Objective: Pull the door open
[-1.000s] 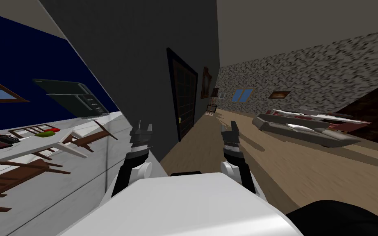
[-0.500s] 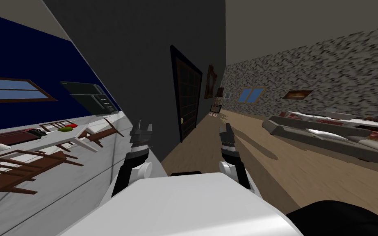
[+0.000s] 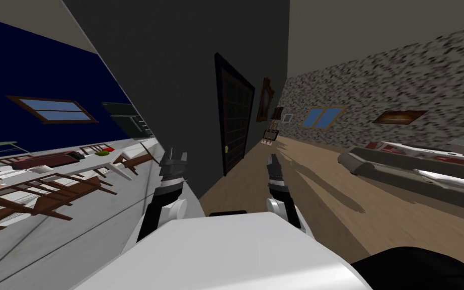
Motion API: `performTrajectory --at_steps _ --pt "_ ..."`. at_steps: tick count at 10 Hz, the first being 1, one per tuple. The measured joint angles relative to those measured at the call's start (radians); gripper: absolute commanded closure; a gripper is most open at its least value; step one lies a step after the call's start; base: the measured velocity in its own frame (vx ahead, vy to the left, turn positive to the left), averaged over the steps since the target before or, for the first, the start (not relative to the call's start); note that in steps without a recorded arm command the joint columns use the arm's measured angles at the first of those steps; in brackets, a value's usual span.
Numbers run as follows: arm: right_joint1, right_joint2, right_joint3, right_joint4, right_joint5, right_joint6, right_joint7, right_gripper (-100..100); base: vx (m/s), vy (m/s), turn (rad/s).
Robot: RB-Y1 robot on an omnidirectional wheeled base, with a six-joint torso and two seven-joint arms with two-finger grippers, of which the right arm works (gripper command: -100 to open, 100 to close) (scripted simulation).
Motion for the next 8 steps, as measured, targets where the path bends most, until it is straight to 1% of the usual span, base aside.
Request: performTrajectory --at_steps 1,2,3,6,7,8 --pt "-0.008 -0.004 0.0 0.022 -0.002 -0.004 0.02 -100 0.088 -0.028 0.13" --pt "-0.008 -0.007 0.005 0.041 -0.002 -0.012 0.04 -100 0.095 -0.034 0.169" --pt "-0.015 -0.012 0.005 0.061 -0.005 -0.016 0.061 -100 0.087 -0.037 0.18" --pt "-0.028 -0.021 0.017 0.131 -0.008 -0.038 0.13 -100 0.099 -0.035 0.166" --pt "-0.031 -0.029 0.017 0.158 -0.011 -0.049 0.151 -100 0.082 -0.043 0.186" --pt "-0.043 -0.036 0.016 0.185 -0.014 -0.054 0.173 -100 0.079 -0.045 0.171"
